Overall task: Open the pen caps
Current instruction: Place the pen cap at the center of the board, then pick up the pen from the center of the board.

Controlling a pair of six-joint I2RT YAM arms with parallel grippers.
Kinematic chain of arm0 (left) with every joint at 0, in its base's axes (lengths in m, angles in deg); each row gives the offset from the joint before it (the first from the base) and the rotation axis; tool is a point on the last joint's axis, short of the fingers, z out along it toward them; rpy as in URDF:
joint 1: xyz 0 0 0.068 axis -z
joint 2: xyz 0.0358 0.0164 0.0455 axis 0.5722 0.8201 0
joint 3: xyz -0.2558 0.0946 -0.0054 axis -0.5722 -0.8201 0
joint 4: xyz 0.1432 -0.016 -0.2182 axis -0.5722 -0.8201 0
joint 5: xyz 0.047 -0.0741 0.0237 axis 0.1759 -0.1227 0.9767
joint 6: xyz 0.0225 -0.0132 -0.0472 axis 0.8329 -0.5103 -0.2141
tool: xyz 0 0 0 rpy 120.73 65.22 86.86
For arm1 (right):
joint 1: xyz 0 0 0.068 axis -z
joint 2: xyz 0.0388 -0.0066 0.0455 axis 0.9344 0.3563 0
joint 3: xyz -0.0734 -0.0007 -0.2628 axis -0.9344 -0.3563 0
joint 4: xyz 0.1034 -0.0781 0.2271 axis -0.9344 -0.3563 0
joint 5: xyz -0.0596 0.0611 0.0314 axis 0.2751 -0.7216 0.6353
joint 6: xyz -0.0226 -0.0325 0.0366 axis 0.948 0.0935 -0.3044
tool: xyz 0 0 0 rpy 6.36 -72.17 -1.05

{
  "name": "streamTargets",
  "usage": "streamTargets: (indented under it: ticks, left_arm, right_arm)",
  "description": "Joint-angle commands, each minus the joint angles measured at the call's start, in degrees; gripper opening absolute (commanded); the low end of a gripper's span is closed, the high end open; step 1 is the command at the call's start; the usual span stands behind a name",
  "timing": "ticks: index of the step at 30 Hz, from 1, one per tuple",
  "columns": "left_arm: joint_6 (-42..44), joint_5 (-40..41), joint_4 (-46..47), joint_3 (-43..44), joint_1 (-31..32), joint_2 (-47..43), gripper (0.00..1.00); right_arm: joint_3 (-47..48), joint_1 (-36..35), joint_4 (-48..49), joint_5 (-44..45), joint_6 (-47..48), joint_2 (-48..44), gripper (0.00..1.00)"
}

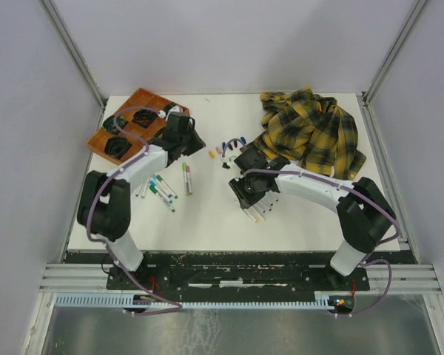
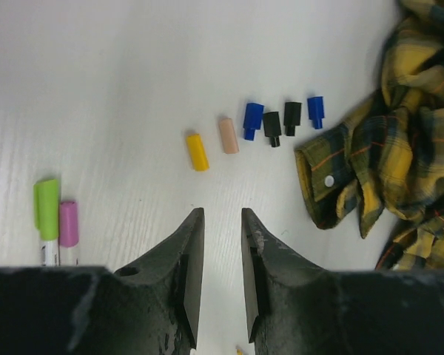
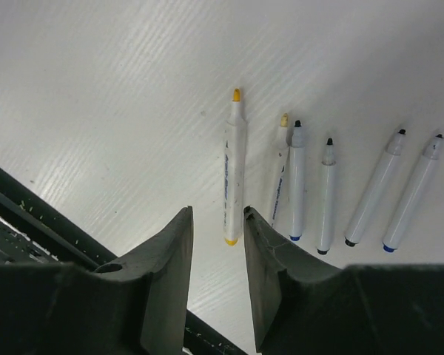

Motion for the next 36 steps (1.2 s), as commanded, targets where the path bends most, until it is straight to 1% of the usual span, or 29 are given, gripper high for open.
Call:
streamTargets:
  ticks: [1, 3, 4, 6, 8, 10, 12, 13, 15, 18, 22, 25, 26, 28, 31, 36]
  left_arm:
    - [6.6, 3.8, 5.9, -8.0, 0.5, -11.9, 0.33]
    - [9.1, 4.6, 8.4, -13.4, 0.4, -17.5, 0.33]
    - [10.6, 4.7, 9.9, -16.3, 0.4, -21.3, 0.33]
    - [13.4, 5.0, 13.6, -22.8, 0.3, -27.2, 0.41]
    - [14.9, 5.5, 18.3, -29.7, 0.3, -33.3, 0.53]
    - [15.1, 5.7, 23.6, -36.8, 0.2, -38.7, 0.71]
    - [14.3, 4.7, 28.6, -42.5, 0.1, -42.9, 0.88]
    - [14.2, 3.7, 30.6, -44.6, 0.1, -44.2, 0.89]
    - [13.9, 1.7, 31.8, -47.1, 0.0, -45.3, 0.89]
    - [13.2, 1.0, 28.6, -46.9, 0.0, -43.9, 0.85]
    - [13.5, 0.1, 25.4, -44.4, -0.1, -38.8, 0.73]
    - [14.6, -0.1, 21.4, -40.1, 0.1, -32.8, 0.59]
    - [15.1, 0.2, 19.7, -38.4, 0.1, -30.9, 0.52]
    - [16.0, 1.7, 15.2, -35.0, 0.1, -27.3, 0.44]
    - [17.1, 5.2, 11.1, -31.2, 0.6, -23.0, 0.39]
    - [18.7, 10.5, 6.0, -26.2, 1.8, -17.2, 0.37]
  right_arm:
    - [3.1, 0.4, 0.3, -4.0, 5.5, -5.3, 0.41]
    - [4.0, 1.6, -1.5, -8.9, 9.1, -6.5, 0.41]
    - [4.4, 2.3, -2.7, -12.7, 11.6, -7.1, 0.41]
    - [5.5, 4.2, -6.3, -20.6, 17.1, -8.0, 0.41]
    - [6.1, 6.1, -9.2, -27.4, 21.4, -8.9, 0.41]
    - [6.3, 7.4, -11.4, -30.7, 24.7, -9.7, 0.41]
    - [6.6, 7.9, -12.4, -31.4, 26.5, -10.2, 0.41]
    - [6.8, 8.1, -12.9, -31.3, 27.0, -10.3, 0.41]
    - [7.1, 8.4, -13.6, -31.3, 27.8, -10.4, 0.41]
    - [7.4, 8.8, -14.0, -31.2, 28.4, -10.5, 0.41]
    - [7.3, 9.3, -13.9, -31.3, 28.4, -10.5, 0.41]
    - [7.4, 9.5, -14.0, -31.3, 28.4, -10.2, 0.4]
    - [7.3, 9.5, -14.0, -31.4, 28.3, -10.1, 0.4]
    - [7.4, 9.7, -14.0, -31.5, 28.3, -9.9, 0.4]
    - [7.3, 9.8, -14.0, -31.6, 28.3, -9.9, 0.4]
    - [7.4, 9.9, -14.1, -31.9, 28.2, -9.5, 0.4]
